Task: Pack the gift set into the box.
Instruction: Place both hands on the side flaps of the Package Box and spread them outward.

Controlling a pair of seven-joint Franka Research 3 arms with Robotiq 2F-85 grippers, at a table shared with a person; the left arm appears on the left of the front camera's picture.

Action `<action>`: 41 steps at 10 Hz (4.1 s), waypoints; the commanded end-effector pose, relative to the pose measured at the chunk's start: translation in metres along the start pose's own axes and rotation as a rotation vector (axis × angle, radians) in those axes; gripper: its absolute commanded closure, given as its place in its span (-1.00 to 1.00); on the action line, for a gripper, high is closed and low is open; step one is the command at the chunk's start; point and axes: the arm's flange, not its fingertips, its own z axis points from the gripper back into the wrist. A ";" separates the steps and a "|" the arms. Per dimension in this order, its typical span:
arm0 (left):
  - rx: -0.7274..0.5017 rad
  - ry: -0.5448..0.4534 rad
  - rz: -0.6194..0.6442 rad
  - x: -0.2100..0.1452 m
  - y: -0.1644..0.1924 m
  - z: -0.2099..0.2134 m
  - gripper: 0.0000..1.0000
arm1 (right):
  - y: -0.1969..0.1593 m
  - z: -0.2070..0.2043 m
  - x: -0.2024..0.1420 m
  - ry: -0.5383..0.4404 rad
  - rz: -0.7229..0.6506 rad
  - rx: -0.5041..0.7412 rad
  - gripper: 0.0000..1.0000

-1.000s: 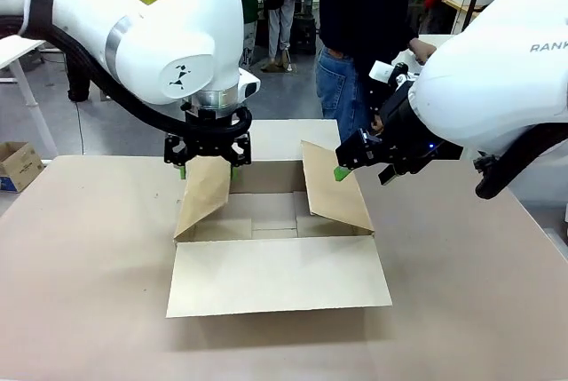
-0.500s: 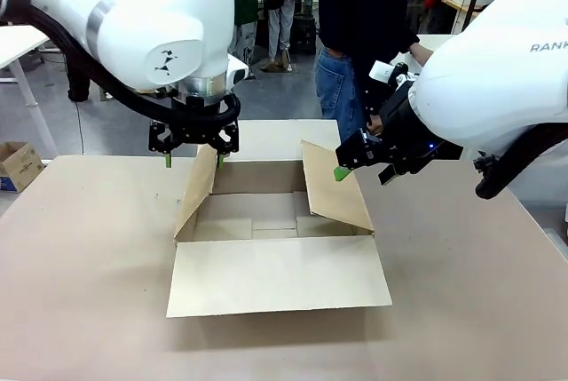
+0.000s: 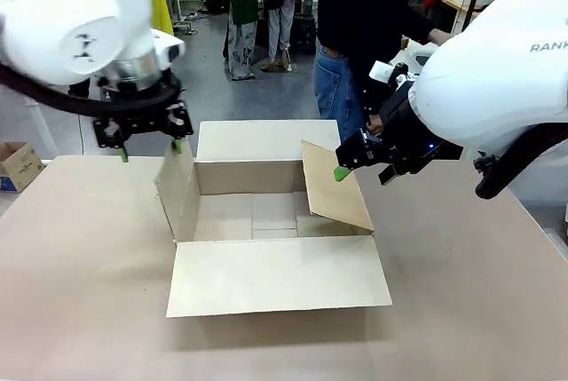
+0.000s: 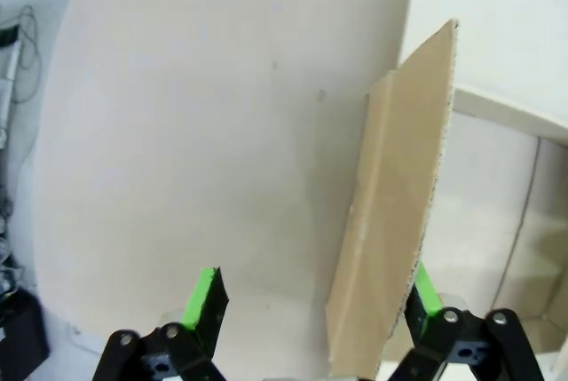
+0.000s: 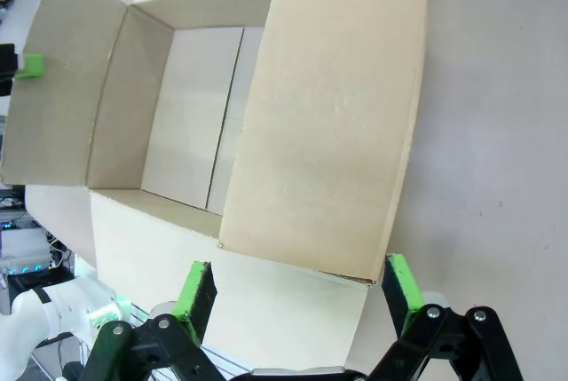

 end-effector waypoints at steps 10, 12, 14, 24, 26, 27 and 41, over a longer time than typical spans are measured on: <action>-0.359 0.175 0.014 0.000 0.133 -0.064 -1.00 | 0.000 -0.001 -0.001 -0.007 -0.003 -0.008 -1.00; -0.359 0.175 0.014 0.000 0.133 -0.064 -1.00 | 0.000 -0.001 0.000 0.002 0.000 0.001 -1.00; -0.359 0.175 0.014 0.000 0.133 -0.064 -1.00 | 0.111 -0.023 0.056 -0.060 -0.024 -0.373 -1.00; -0.359 0.175 0.014 0.000 0.133 -0.064 -1.00 | 0.111 -0.126 0.090 0.096 -0.037 -0.649 -1.00; -0.359 0.175 0.014 0.000 0.133 -0.064 -1.00 | 0.102 -0.153 0.095 0.138 -0.050 -0.707 -1.00; -0.359 0.175 0.014 0.000 0.133 -0.064 -1.00 | 0.101 -0.158 0.095 0.146 -0.044 -0.700 -1.00; -0.359 0.175 0.014 0.000 0.133 -0.064 -1.00 | -0.078 -0.022 0.072 0.080 -0.285 -0.269 -1.00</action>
